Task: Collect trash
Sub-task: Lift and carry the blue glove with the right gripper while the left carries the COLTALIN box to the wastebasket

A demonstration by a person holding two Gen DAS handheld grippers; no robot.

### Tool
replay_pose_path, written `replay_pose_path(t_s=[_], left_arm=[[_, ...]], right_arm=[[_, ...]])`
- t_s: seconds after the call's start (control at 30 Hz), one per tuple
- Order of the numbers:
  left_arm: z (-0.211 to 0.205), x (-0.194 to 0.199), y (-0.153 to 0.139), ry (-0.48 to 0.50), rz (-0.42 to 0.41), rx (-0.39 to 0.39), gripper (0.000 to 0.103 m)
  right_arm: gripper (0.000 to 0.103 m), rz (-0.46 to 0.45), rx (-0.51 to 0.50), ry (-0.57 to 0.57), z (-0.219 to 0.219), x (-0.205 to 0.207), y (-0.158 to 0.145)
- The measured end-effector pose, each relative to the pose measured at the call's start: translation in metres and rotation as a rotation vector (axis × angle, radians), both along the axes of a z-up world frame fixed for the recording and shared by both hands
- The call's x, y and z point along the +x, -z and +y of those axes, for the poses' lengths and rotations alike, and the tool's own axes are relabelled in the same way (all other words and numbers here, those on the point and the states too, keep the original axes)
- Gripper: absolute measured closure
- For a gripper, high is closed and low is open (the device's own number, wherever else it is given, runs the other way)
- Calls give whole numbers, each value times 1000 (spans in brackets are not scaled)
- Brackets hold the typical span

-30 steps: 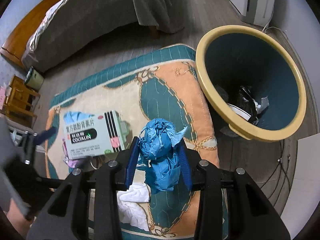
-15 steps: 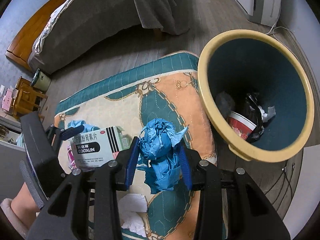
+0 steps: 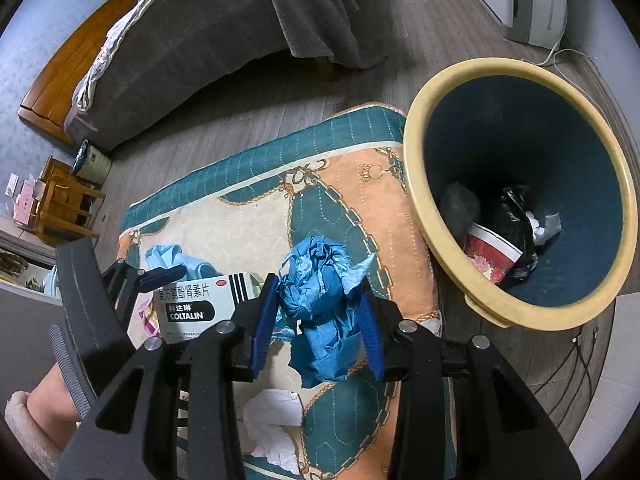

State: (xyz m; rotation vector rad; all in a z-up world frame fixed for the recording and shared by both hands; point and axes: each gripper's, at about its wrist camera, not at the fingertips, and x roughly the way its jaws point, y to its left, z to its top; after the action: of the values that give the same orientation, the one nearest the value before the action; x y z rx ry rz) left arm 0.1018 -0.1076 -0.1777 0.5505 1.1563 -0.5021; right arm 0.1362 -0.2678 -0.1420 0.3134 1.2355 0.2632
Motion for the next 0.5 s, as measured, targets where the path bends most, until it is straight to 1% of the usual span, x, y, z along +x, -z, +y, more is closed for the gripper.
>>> replay_pose_path(t_s=[0.07,0.17,0.23,0.27,0.3,0.33,0.37,0.43,0.47,0.5], left_arm=[[-2,-8,-3,30,-6,5,5],[-8,-22,5,83,-21,96,5],[-12,-26,13,111,-15,132,5],[-15,-31,20,131,-15,163,5],[-15,-31,23,139,-25,183,4],[-16,-31,24,141,-35,189,4],[-15,-28,22,121,-27,171,4],[-11,-21,19,72,-8,145,8],[-9,-17,17,45,12,115,9],[-6,-15,14,26,18,93,12]], right_arm=[[65,1,3,1,-1,0,0],[65,0,3,0,-1,-1,-1],[65,2,2,-2,-1,0,0],[65,2,0,-3,0,-1,0],[65,3,-2,-4,1,-1,-1],[65,3,-4,-6,1,-1,-1],[65,3,-7,-7,1,-1,-1],[65,-1,-12,-7,1,-1,-2],[65,-4,-14,-7,1,-1,-3],[65,-8,-17,-6,1,-1,-4]])
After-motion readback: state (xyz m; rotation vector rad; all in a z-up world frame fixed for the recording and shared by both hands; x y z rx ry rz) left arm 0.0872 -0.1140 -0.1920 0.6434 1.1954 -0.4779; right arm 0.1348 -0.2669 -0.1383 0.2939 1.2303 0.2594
